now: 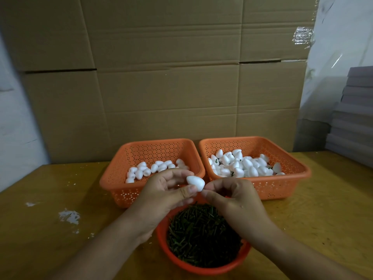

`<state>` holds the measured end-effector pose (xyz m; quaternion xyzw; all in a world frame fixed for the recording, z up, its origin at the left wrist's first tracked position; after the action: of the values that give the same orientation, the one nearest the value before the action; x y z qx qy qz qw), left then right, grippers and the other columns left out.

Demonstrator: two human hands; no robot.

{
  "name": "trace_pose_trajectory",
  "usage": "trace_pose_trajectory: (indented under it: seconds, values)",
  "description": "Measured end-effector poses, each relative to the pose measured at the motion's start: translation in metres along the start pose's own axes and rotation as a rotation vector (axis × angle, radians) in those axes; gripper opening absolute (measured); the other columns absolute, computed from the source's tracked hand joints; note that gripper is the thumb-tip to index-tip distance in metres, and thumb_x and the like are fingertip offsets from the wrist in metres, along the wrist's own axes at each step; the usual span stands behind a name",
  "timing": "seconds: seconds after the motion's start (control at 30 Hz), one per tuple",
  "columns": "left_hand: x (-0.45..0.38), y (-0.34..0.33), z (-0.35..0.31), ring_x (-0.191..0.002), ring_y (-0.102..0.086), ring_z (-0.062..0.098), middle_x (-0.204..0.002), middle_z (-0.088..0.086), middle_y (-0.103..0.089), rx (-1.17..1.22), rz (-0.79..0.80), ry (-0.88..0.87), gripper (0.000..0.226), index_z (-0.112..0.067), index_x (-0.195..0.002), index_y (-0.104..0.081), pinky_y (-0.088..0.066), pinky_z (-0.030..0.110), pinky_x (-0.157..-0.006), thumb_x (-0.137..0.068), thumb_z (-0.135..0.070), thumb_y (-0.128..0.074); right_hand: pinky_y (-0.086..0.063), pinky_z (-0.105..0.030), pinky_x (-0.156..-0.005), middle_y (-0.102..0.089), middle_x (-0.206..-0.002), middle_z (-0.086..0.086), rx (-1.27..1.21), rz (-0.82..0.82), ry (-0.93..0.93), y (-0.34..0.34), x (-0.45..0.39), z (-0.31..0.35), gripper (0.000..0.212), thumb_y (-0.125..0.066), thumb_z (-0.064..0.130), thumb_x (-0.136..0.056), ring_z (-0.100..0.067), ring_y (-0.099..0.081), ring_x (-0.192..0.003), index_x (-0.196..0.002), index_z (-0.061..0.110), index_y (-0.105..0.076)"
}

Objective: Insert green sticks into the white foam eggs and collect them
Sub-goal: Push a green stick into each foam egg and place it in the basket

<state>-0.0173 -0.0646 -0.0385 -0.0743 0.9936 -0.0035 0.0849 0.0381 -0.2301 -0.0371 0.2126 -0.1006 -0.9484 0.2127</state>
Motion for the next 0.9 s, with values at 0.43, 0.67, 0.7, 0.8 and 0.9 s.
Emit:
trace_pose_trajectory:
  seconds: [0.43,0.67,0.7,0.8,0.9]
  values:
    - [0.000,0.000,0.001,-0.101,-0.074,0.021,-0.111,0.003,-0.076,0.003,-0.015,0.016,0.042,-0.018,-0.113,-0.070,-0.059,0.026,-0.079,-0.074,-0.028,-0.080,-0.041,-0.015,-0.051,-0.073,-0.065,0.001,-0.028,0.015,-0.004,0.000,0.000,0.005,0.013,-0.075,0.017,-0.088,0.001,-0.055,-0.050,-0.076,0.019,-0.077]
    - [-0.006,0.007,-0.004,-0.086,-0.072,0.019,-0.103,0.002,-0.076,0.262,-0.141,0.042,0.029,-0.024,-0.102,-0.076,-0.057,0.029,-0.065,-0.078,-0.041,-0.072,-0.042,-0.018,-0.050,-0.059,-0.063,0.001,-0.409,0.048,-0.331,0.004,-0.004,-0.003,0.024,-0.067,0.024,-0.092,-0.006,-0.054,-0.058,-0.069,0.017,-0.072]
    - [-0.007,0.009,-0.004,-0.082,-0.071,0.019,-0.099,0.003,-0.075,0.335,-0.159,0.069,0.031,-0.021,-0.103,-0.075,-0.057,0.029,-0.062,-0.078,-0.040,-0.074,-0.041,-0.018,-0.049,-0.058,-0.065,0.001,-0.456,0.053,-0.380,0.005,-0.005,-0.005,0.022,-0.066,0.025,-0.092,-0.006,-0.053,-0.058,-0.073,0.015,-0.071]
    - [-0.008,0.017,-0.001,-0.071,-0.068,0.020,-0.093,0.009,-0.072,0.553,-0.219,0.143,0.045,-0.009,-0.111,-0.068,-0.056,0.031,-0.056,-0.071,-0.030,-0.069,-0.040,-0.017,-0.044,-0.064,-0.074,0.003,-0.579,0.062,-0.470,0.006,-0.009,-0.010,0.014,-0.066,0.023,-0.092,-0.005,-0.053,-0.056,-0.081,0.015,-0.070]
    - [-0.008,0.021,-0.001,-0.067,-0.066,0.019,-0.087,0.009,-0.071,0.619,-0.237,0.170,0.045,-0.008,-0.110,-0.066,-0.054,0.029,-0.054,-0.069,-0.027,-0.062,-0.040,-0.017,-0.042,-0.065,-0.075,0.005,-0.597,0.072,-0.497,0.006,-0.011,-0.013,0.009,-0.066,0.022,-0.092,-0.005,-0.053,-0.055,-0.086,0.016,-0.070]
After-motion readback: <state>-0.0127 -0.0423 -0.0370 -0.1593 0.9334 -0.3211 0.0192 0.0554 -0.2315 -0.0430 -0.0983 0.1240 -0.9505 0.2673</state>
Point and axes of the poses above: each hand's wrist, its own x-axis away from the middle knuckle, its own y-axis out of the back of the hand, z = x × y, the point moved 4 cm from there along -x, towards the middle knuckle
